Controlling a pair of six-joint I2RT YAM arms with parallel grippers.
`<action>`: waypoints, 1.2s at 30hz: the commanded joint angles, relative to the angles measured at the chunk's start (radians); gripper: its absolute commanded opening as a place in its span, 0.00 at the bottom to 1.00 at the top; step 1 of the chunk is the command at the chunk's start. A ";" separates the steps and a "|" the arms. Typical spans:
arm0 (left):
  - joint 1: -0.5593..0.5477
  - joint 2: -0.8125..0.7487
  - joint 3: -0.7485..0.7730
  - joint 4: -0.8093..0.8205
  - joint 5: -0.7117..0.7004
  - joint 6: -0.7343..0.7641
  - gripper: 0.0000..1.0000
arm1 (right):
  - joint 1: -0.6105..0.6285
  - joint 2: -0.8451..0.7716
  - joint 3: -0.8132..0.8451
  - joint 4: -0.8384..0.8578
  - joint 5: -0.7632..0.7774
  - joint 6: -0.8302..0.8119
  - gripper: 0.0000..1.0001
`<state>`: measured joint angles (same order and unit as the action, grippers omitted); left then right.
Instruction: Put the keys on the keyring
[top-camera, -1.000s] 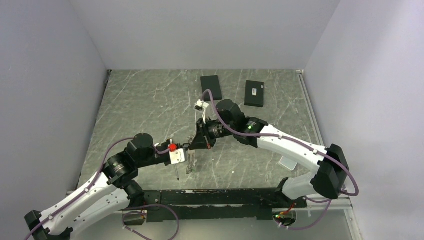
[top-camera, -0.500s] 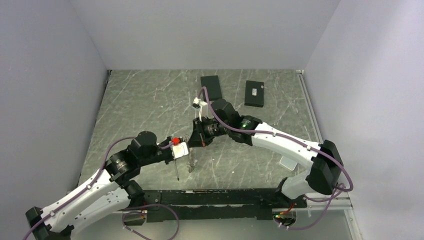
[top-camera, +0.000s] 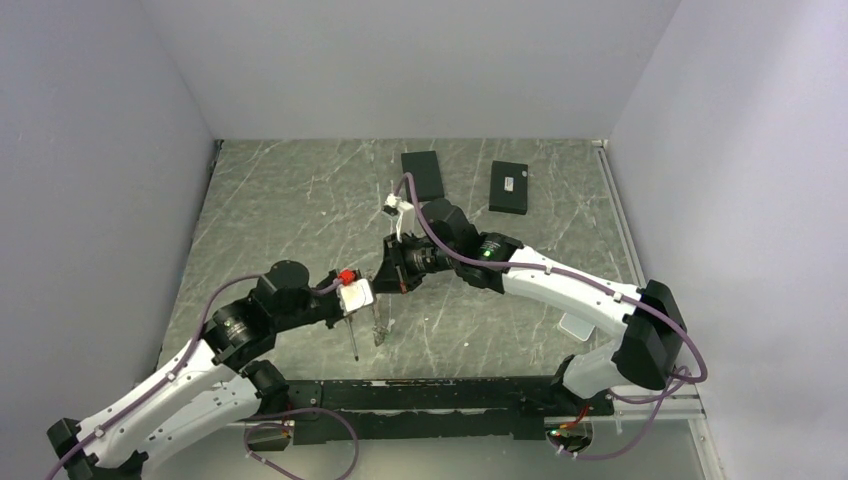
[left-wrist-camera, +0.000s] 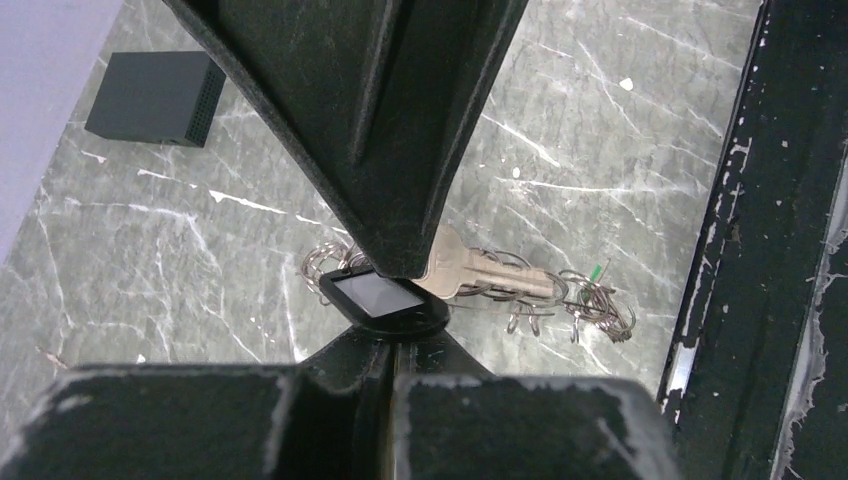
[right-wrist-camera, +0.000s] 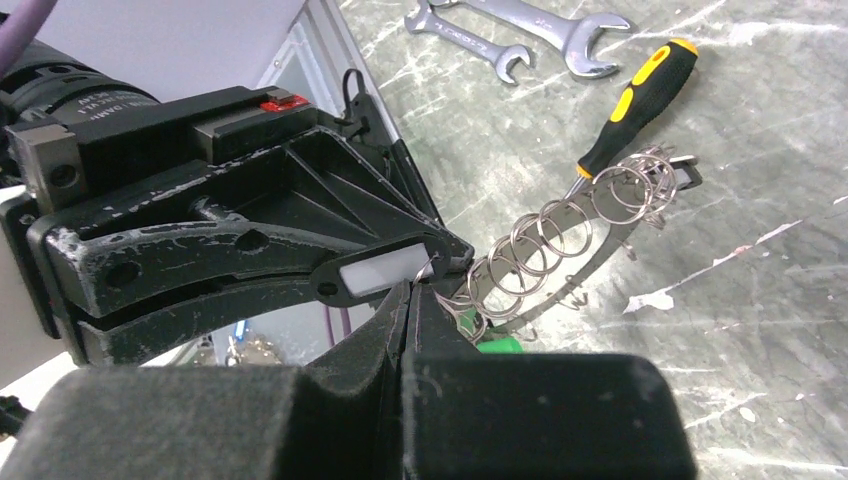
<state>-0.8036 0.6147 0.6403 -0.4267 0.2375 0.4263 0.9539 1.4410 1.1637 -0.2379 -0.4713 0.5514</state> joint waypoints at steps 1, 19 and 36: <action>0.000 0.010 0.146 0.089 0.042 -0.011 0.06 | 0.010 -0.002 -0.002 0.013 0.039 -0.013 0.00; 0.000 -0.032 0.172 0.023 0.055 -0.073 0.32 | -0.009 -0.092 -0.047 0.053 0.066 -0.049 0.00; 0.001 -0.237 -0.152 0.431 -0.062 -0.290 0.33 | -0.142 -0.199 -0.036 -0.027 -0.143 -0.164 0.00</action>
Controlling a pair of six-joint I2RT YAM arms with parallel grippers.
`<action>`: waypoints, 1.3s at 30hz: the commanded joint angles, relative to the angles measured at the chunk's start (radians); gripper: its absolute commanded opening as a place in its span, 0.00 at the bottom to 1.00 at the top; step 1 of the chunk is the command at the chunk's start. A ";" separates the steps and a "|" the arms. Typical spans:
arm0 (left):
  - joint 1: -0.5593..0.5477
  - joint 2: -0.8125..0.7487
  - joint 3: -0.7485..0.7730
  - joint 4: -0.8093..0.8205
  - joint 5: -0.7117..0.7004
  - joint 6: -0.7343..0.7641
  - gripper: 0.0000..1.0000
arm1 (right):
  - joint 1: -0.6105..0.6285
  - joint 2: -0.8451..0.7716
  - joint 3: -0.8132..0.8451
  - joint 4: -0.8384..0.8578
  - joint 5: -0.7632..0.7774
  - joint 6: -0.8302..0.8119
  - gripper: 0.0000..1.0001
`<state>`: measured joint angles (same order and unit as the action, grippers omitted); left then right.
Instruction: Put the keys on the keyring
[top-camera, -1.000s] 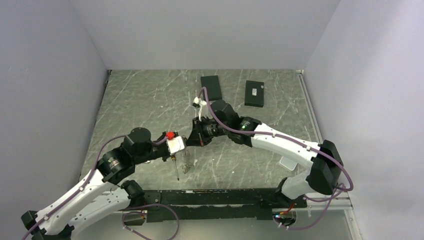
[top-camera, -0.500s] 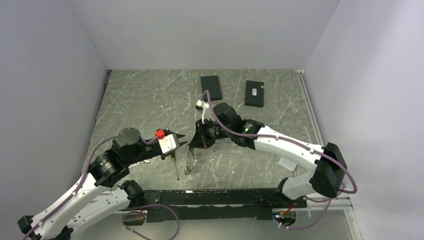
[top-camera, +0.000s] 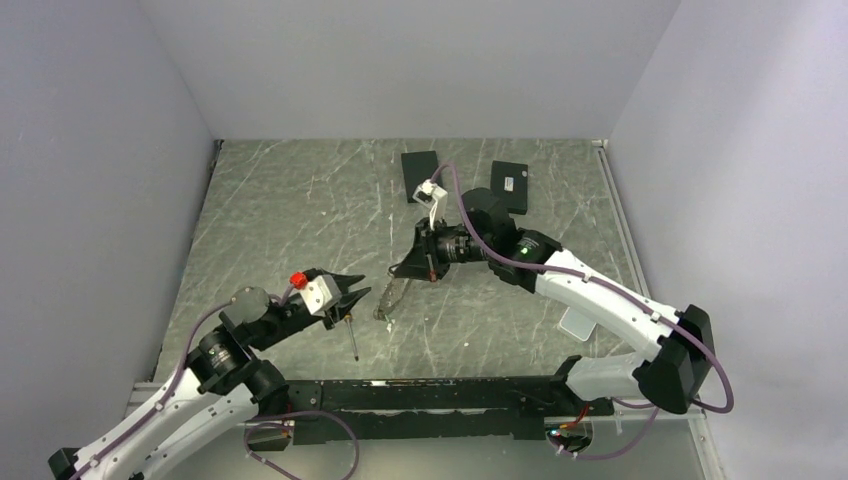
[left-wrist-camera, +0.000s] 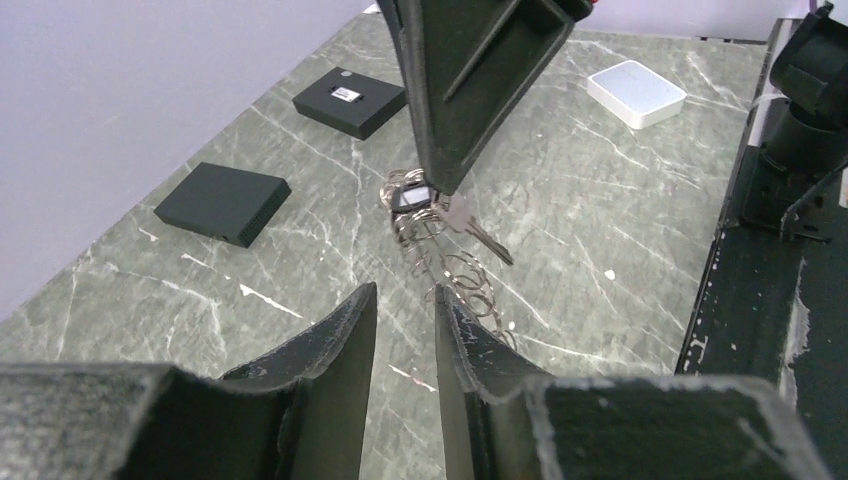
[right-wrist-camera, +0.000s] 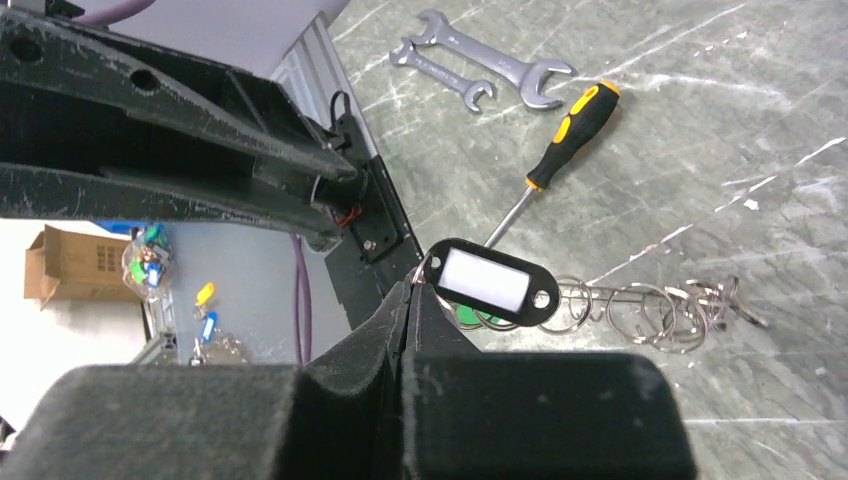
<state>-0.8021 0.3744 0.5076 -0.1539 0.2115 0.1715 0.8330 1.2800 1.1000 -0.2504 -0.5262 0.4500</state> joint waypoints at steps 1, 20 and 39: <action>-0.002 0.021 -0.024 0.188 -0.037 -0.034 0.32 | -0.026 -0.041 0.034 -0.027 -0.094 -0.070 0.00; -0.002 0.138 -0.079 0.343 0.002 -0.056 0.27 | -0.098 -0.088 0.062 -0.068 -0.205 -0.126 0.00; -0.003 0.263 -0.107 0.479 0.171 -0.144 0.20 | -0.109 -0.101 0.074 -0.034 -0.229 -0.090 0.00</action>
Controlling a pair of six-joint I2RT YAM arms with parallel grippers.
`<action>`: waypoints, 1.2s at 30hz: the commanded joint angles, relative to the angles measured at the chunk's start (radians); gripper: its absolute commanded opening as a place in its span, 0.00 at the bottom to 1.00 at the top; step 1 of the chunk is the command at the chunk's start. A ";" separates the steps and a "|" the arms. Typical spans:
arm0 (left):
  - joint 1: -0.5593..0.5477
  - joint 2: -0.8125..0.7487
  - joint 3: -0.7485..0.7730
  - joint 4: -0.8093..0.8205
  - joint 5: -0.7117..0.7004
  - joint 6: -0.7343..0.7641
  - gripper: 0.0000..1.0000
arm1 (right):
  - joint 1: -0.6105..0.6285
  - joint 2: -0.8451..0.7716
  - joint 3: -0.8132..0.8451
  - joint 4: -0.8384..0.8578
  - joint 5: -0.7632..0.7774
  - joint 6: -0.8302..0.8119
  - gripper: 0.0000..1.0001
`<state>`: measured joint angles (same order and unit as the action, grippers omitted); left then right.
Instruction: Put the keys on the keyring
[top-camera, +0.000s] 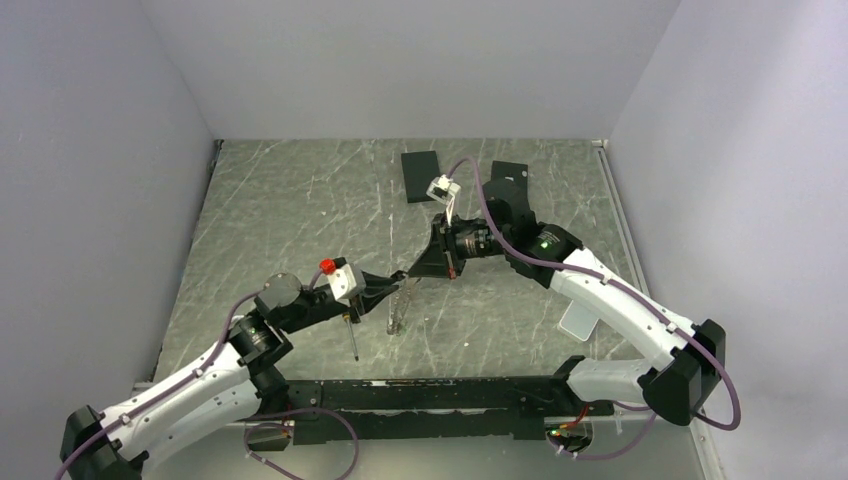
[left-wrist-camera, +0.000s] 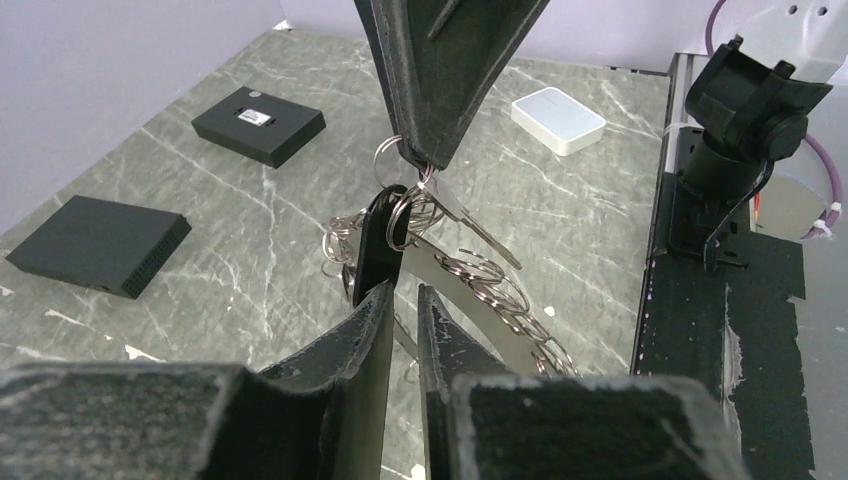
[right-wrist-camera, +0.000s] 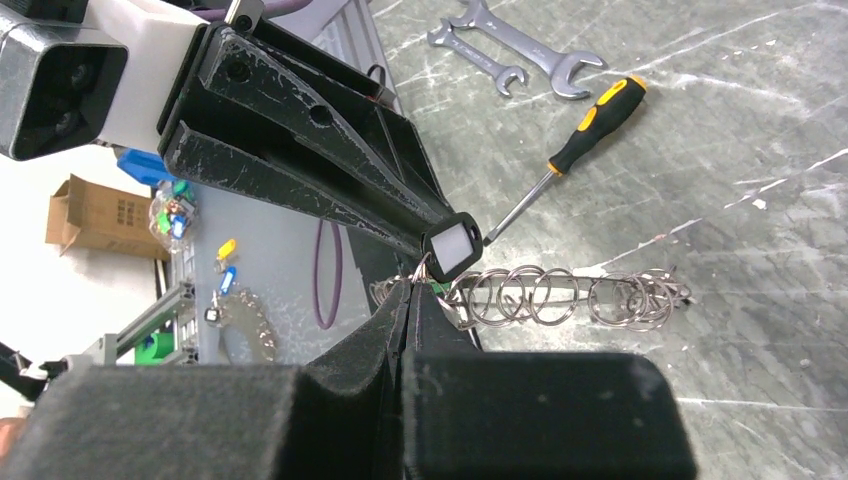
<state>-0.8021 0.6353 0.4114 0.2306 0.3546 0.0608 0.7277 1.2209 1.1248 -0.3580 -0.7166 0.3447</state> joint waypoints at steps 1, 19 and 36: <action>-0.002 0.003 -0.014 0.104 0.027 -0.035 0.19 | -0.004 -0.043 0.047 0.076 -0.042 0.017 0.00; -0.003 0.045 -0.029 0.205 0.086 -0.043 0.11 | -0.004 -0.047 0.025 0.117 -0.081 0.040 0.00; -0.003 0.010 -0.052 0.254 0.058 -0.043 0.18 | -0.004 -0.050 -0.012 0.161 -0.095 0.077 0.00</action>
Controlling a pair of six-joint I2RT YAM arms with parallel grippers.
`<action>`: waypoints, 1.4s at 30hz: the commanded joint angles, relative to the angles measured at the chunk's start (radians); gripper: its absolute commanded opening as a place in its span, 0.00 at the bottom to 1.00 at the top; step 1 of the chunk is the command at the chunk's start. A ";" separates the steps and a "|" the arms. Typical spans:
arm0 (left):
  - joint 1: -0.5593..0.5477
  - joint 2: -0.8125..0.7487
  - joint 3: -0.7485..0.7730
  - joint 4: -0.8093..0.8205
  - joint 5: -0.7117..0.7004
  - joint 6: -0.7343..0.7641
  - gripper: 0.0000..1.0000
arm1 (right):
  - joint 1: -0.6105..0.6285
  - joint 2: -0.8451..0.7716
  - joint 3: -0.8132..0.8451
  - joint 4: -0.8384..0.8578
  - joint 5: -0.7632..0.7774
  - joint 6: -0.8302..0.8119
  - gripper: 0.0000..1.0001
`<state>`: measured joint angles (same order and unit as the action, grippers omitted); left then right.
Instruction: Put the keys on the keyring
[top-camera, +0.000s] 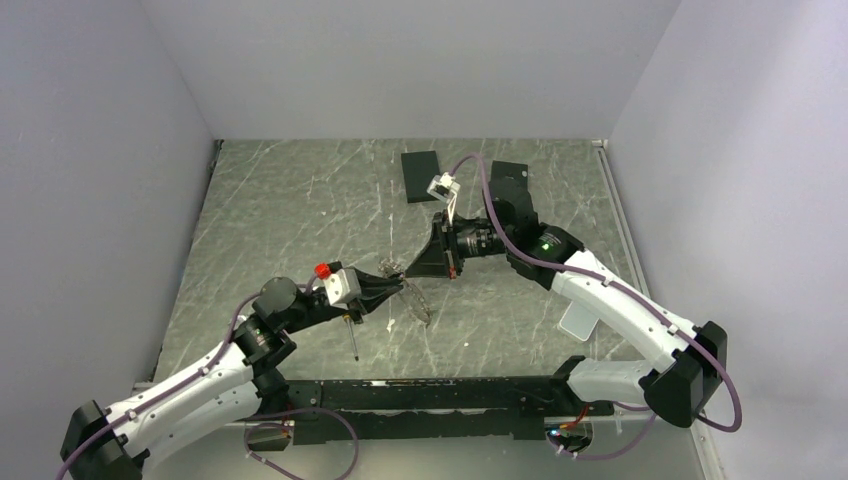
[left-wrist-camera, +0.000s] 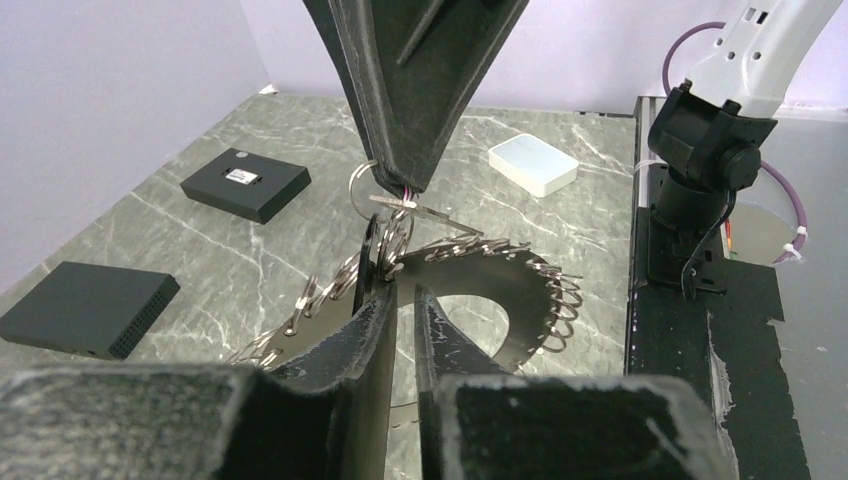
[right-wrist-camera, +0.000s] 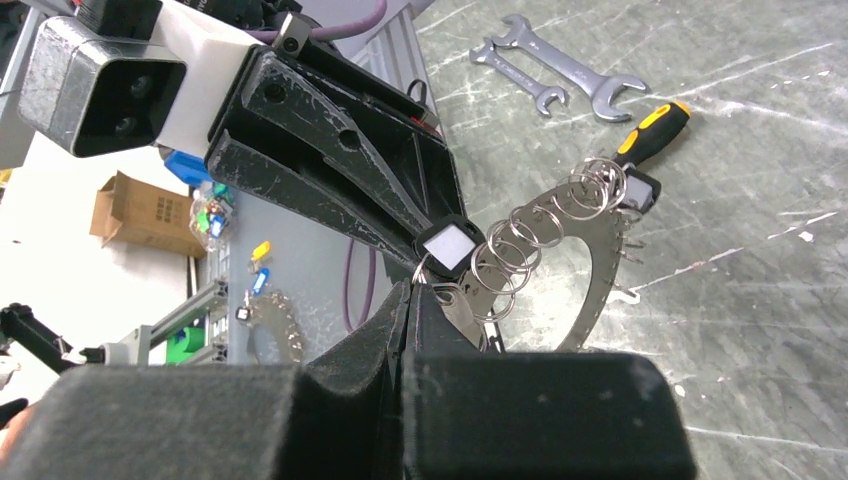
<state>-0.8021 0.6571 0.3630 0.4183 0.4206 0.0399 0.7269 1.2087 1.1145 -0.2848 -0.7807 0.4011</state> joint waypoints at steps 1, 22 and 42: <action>-0.002 -0.010 -0.003 0.068 -0.007 -0.023 0.19 | -0.003 -0.038 -0.003 0.089 -0.030 0.021 0.00; -0.002 0.012 -0.012 0.111 -0.004 -0.033 0.27 | -0.003 -0.047 -0.027 0.108 -0.040 0.032 0.00; -0.003 -0.022 -0.017 0.105 0.004 -0.084 0.21 | 0.006 -0.049 -0.056 0.143 -0.045 0.054 0.00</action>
<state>-0.8021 0.6544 0.3500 0.4820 0.4210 -0.0036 0.7273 1.1942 1.0637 -0.2253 -0.7959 0.4393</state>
